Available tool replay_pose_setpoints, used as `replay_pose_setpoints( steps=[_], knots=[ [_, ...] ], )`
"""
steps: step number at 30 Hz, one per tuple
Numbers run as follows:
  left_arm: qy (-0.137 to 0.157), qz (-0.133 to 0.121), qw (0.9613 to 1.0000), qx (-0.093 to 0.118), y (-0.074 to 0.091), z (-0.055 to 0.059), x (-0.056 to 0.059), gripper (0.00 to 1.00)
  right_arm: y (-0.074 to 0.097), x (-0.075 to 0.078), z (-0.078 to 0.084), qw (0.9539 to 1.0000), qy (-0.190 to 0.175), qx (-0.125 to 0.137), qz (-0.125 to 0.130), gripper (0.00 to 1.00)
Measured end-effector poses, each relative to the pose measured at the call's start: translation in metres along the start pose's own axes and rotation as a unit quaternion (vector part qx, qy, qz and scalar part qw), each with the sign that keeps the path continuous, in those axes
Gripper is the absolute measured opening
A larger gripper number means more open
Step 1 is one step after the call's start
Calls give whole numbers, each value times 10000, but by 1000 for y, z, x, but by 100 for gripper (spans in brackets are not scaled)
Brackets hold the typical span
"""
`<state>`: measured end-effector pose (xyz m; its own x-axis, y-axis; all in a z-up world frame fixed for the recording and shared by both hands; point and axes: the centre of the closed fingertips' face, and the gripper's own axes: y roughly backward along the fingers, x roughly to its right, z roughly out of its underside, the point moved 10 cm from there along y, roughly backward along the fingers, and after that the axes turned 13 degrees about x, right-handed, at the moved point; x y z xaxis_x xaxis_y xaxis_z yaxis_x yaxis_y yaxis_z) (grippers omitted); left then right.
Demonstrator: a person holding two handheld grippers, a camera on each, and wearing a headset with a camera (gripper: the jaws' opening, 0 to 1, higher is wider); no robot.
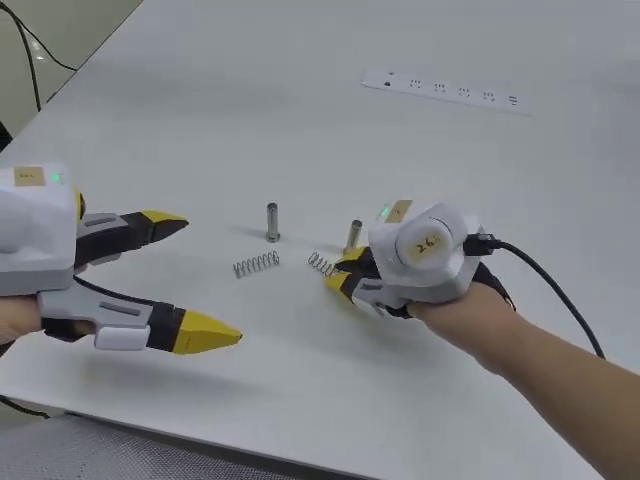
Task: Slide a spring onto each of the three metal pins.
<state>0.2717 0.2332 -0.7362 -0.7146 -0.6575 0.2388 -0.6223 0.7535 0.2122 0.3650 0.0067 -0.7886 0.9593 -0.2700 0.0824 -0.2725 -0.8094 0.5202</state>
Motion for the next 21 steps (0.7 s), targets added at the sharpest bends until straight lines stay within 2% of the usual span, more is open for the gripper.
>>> replay_pose_setpoints(
  steps=[6, 16, 19, 21],
  knots=[
    [8, 16, 10000, -9, -1, 0, 2, 96, 2, 3, 1, 10000, -45, 23, -15, 8],
    [-40, 168, 9998, -28, -8, -2, 9, 95, 22, 0, -11, 9996, 103, 224, -113, 8],
    [-124, 201, 9997, 31, -11, -4, 10, 91, 30, -1, -15, 9995, 95, 280, -126, 8],
    [-66, 275, 9996, 30, -15, -4, 11, 91, 35, -3, -17, 9992, 157, 324, -152, 8]
  ],
)
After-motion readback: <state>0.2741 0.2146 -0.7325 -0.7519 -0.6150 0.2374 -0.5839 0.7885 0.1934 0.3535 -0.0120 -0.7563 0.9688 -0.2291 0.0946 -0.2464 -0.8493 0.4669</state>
